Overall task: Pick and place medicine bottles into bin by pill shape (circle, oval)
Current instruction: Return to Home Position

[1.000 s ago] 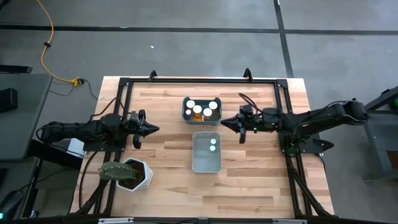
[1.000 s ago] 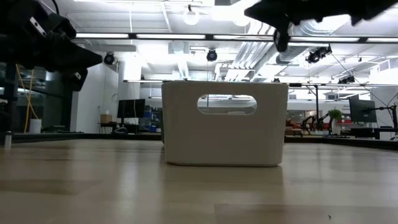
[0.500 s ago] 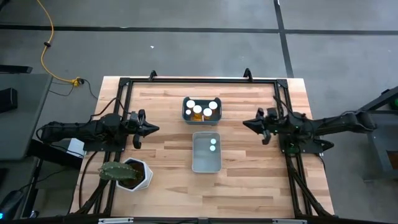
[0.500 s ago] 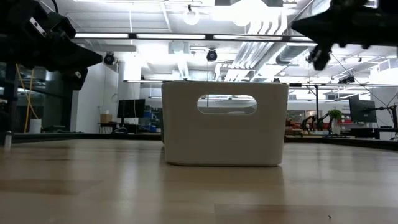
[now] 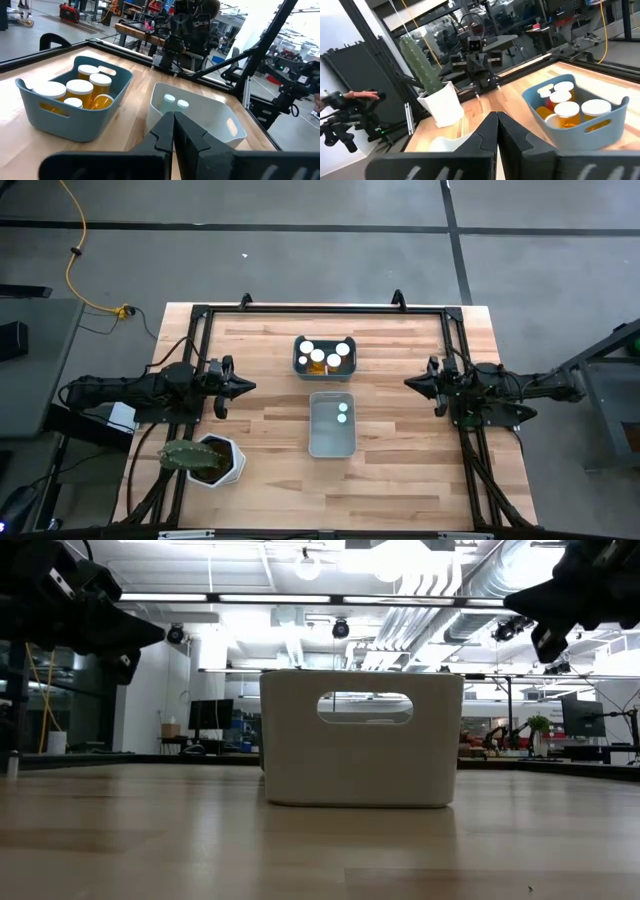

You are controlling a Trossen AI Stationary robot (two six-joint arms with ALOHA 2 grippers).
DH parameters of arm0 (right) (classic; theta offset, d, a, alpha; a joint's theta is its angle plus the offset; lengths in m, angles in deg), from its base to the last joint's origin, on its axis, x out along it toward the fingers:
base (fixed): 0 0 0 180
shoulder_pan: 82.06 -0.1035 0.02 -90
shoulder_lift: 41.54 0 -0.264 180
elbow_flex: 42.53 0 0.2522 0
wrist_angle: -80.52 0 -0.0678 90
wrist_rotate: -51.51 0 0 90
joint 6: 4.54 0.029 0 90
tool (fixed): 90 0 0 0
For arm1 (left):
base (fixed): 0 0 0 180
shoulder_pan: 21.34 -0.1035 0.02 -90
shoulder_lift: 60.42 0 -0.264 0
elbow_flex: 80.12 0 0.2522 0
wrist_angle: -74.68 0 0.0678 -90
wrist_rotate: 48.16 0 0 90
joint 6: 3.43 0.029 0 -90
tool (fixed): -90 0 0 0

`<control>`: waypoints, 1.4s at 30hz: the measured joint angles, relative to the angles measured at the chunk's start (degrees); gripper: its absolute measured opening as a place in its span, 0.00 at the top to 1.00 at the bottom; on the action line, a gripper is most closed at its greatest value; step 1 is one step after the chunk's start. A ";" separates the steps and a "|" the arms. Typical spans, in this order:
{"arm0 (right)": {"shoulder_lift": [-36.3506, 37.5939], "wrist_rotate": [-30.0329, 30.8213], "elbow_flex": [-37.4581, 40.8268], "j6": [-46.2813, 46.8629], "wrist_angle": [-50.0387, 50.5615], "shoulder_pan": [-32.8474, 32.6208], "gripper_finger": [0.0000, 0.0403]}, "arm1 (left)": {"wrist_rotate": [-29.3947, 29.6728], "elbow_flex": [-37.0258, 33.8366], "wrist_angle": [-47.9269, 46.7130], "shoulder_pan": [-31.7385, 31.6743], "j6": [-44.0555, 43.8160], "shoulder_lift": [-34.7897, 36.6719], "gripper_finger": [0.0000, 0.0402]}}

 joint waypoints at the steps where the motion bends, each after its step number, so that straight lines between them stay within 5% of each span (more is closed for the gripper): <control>1: 0.84 0.00 0.00 0.02 0.89 0.07 1.00 | 0.03 0.00 -0.02 0.03 0.00 0.00 1.00; 10: 5.76 0.02 6.77 -1.64 -4.53 0.08 1.00 | 0.02 0.00 -0.11 1.49 0.00 1.47 1.00; 25: 4.71 -0.67 6.71 -11.71 -2.29 0.15 1.00 | 0.18 0.00 -0.09 4.70 0.00 2.74 1.00; 42: 4.71 -0.81 6.71 -11.53 -2.24 0.15 1.00 | 0.20 0.00 -0.01 5.25 0.00 2.97 1.00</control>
